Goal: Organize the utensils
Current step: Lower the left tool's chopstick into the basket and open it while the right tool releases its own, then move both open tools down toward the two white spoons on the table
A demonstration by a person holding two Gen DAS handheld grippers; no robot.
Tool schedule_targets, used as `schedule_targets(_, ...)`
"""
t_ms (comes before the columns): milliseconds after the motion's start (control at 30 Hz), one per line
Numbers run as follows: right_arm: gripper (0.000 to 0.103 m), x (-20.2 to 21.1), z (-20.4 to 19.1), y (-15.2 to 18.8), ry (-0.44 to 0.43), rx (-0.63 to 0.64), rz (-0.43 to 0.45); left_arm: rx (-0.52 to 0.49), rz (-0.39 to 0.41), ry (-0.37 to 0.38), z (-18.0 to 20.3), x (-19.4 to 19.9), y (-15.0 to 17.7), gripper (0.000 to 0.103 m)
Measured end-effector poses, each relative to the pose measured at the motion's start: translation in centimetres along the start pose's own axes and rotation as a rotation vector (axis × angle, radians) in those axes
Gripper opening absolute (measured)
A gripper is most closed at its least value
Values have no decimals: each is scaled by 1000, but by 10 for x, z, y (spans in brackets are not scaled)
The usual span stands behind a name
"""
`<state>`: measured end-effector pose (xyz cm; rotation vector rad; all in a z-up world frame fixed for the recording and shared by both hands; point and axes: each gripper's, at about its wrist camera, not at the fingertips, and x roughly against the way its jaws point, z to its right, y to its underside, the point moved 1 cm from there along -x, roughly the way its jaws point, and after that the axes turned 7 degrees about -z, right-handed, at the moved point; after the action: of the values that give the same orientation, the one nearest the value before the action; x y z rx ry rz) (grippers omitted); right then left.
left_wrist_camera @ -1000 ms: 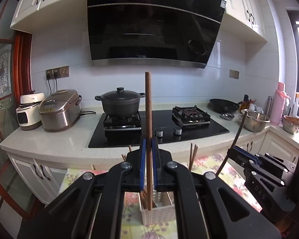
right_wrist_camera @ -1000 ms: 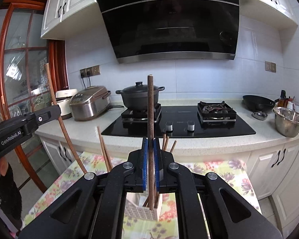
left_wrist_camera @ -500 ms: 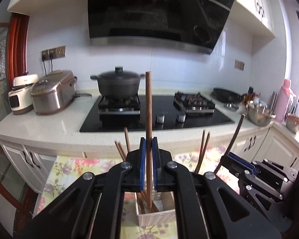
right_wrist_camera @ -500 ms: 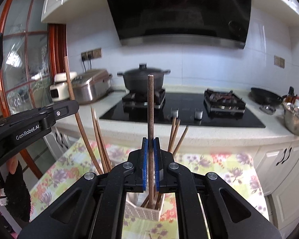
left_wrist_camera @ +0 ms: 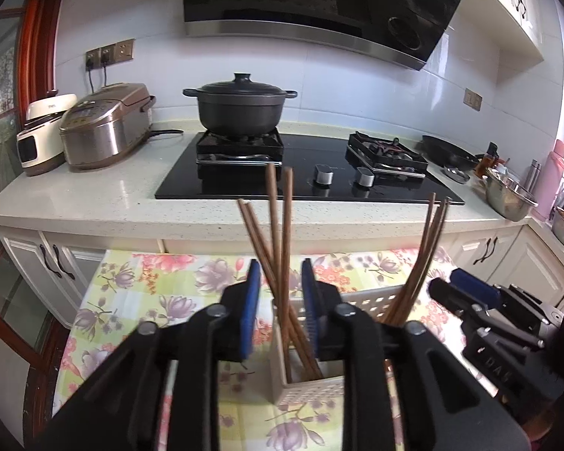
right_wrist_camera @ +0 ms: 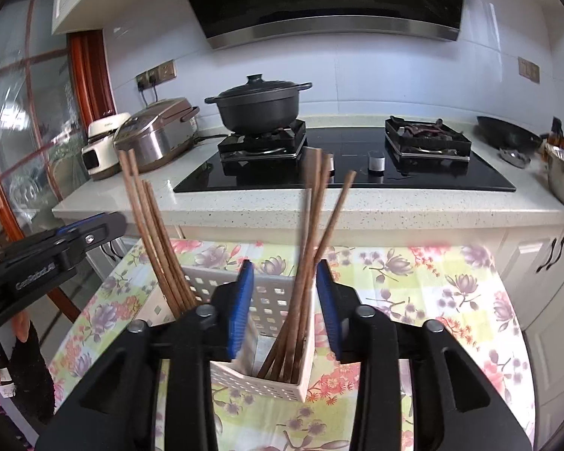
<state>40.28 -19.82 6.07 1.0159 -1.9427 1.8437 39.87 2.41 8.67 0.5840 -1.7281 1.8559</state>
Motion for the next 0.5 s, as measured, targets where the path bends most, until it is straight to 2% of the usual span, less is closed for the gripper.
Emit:
schedule_targets(133, 35, 10, 10, 9, -9, -22, 20, 36, 27, -26, -13, 9, 10, 47)
schedule_targets(200, 35, 16, 14, 18, -11, -27, 28, 64, 48, -53, -22, 16, 21, 64)
schedule_targets(300, 35, 23, 17, 37, -17, -34, 30, 100, 63, -82, -33, 24, 40, 78)
schedule_targets(400, 35, 26, 20, 59, -18, -45, 15, 144, 64, -109, -45, 30, 68, 89)
schedule_targets(500, 37, 29, 21, 84, -12, -55, -4, 165, 43, -123, -54, 31, 99, 92)
